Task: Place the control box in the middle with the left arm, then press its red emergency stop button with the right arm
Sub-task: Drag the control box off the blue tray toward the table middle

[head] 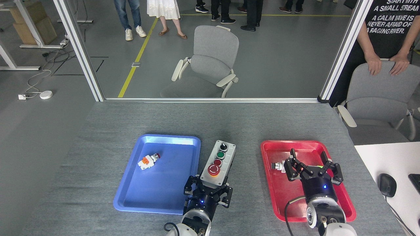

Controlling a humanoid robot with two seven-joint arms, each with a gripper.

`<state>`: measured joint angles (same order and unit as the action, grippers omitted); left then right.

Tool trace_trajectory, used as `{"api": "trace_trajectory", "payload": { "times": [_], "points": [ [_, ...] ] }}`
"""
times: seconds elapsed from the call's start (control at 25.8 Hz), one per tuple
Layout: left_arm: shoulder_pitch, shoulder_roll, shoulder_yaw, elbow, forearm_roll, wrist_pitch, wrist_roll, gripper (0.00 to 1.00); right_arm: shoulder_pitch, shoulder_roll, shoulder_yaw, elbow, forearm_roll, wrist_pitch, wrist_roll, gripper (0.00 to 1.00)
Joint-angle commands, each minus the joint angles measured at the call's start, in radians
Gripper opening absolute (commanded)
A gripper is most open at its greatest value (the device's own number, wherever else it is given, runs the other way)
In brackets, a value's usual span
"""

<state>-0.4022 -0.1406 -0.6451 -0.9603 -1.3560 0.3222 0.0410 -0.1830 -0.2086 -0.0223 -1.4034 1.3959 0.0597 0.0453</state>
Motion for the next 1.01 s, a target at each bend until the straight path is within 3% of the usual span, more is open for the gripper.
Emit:
{"api": "trace_trajectory", "payload": {
  "times": [0.0, 0.54, 0.62, 0.7, 0.97],
  "points": [
    [-0.073, -0.001, -0.073, 0.129, 0.009, -0.002, -0.003, 0.00, 0.000, 0.000, 0.001, 0.001, 0.000, 0.000, 0.004, 0.98],
    [-0.113, -0.001, -0.180, 0.216, 0.009, -0.043, -0.059, 0.03, 0.000, 0.000, -0.001, 0.001, 0.000, 0.000, 0.004, 0.98],
    [-0.113, -0.001, -0.185, 0.213, 0.008, -0.032, -0.062, 0.38, 0.000, -0.002, -0.001, 0.001, 0.002, 0.000, 0.004, 0.98],
    [-0.113, -0.001, -0.189, 0.213, 0.005, -0.032, -0.072, 0.61, -0.001, -0.002, 0.001, 0.001, 0.000, 0.000, 0.004, 0.98],
    [-0.106, -0.001, -0.191, 0.196, 0.000, -0.008, -0.073, 0.92, 0.000, 0.002, 0.001, 0.000, 0.000, 0.000, 0.004, 0.98]
  ]
}}
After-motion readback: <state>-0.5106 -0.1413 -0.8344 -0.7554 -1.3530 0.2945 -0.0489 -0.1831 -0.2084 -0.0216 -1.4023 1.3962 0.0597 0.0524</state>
